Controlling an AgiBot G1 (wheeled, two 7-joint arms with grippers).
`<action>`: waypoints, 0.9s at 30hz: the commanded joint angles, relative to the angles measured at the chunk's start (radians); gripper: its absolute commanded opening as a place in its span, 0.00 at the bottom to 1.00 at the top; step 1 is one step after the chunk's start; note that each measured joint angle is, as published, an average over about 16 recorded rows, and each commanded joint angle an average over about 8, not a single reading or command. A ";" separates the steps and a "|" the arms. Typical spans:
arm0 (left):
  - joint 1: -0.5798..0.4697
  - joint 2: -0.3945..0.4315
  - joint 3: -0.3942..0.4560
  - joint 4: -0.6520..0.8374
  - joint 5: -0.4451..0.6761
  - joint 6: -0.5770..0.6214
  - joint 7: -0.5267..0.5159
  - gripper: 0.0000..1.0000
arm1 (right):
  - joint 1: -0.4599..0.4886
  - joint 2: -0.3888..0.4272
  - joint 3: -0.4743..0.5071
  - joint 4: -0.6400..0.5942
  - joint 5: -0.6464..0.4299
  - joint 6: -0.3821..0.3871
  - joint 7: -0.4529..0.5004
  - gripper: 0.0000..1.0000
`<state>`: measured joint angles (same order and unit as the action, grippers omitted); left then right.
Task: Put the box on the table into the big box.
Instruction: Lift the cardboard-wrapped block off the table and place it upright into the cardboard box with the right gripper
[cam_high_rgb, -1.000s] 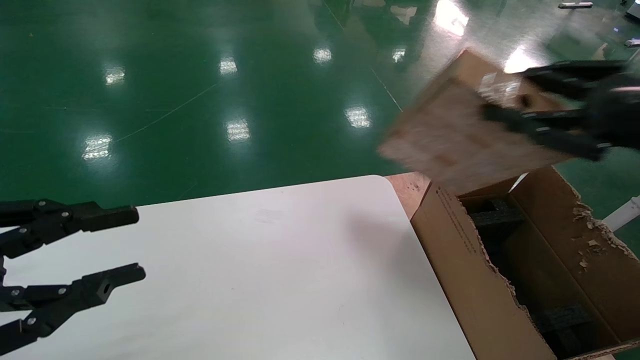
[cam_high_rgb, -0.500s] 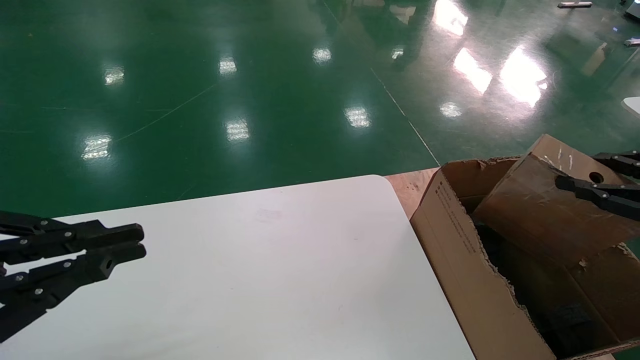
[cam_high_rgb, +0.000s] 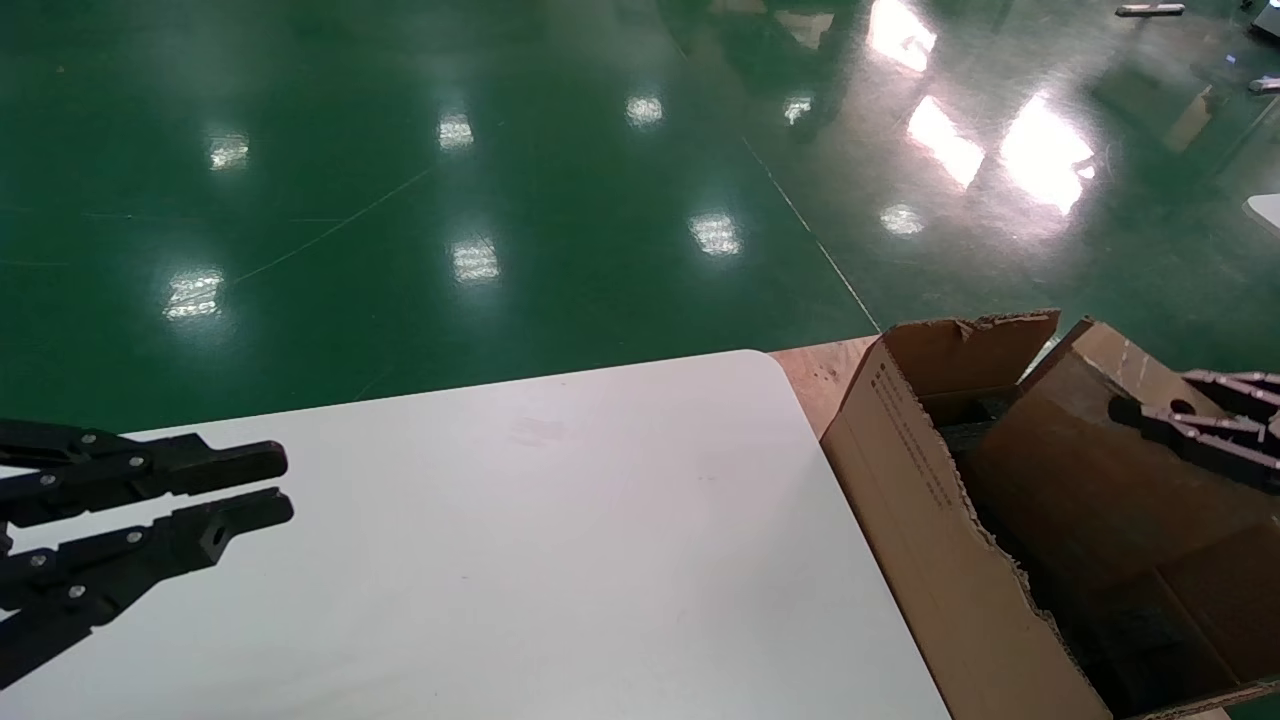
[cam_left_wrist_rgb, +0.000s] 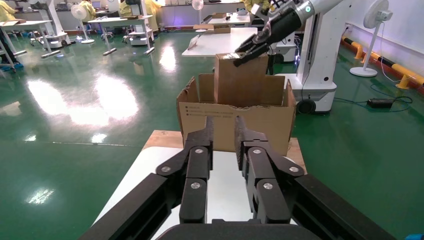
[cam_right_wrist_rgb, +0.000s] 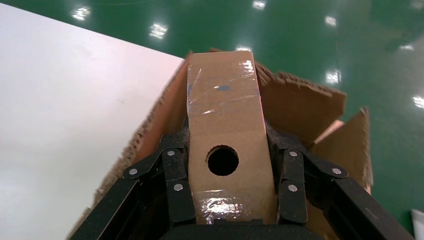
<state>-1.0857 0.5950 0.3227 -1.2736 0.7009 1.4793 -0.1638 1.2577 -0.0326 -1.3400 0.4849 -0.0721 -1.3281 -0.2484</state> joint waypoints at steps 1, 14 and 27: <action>0.000 0.000 0.000 0.000 0.000 0.000 0.000 1.00 | -0.042 -0.003 -0.028 -0.013 0.066 0.011 -0.015 0.00; 0.000 0.000 0.000 0.000 0.000 0.000 0.000 1.00 | -0.261 -0.006 -0.163 0.013 0.471 0.099 -0.128 0.00; 0.000 0.000 0.001 0.000 -0.001 0.000 0.000 1.00 | -0.450 -0.034 -0.228 0.067 0.923 0.143 -0.370 0.00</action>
<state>-1.0859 0.5947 0.3235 -1.2736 0.7004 1.4790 -0.1634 0.8123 -0.0641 -1.5678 0.5561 0.8443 -1.1850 -0.6125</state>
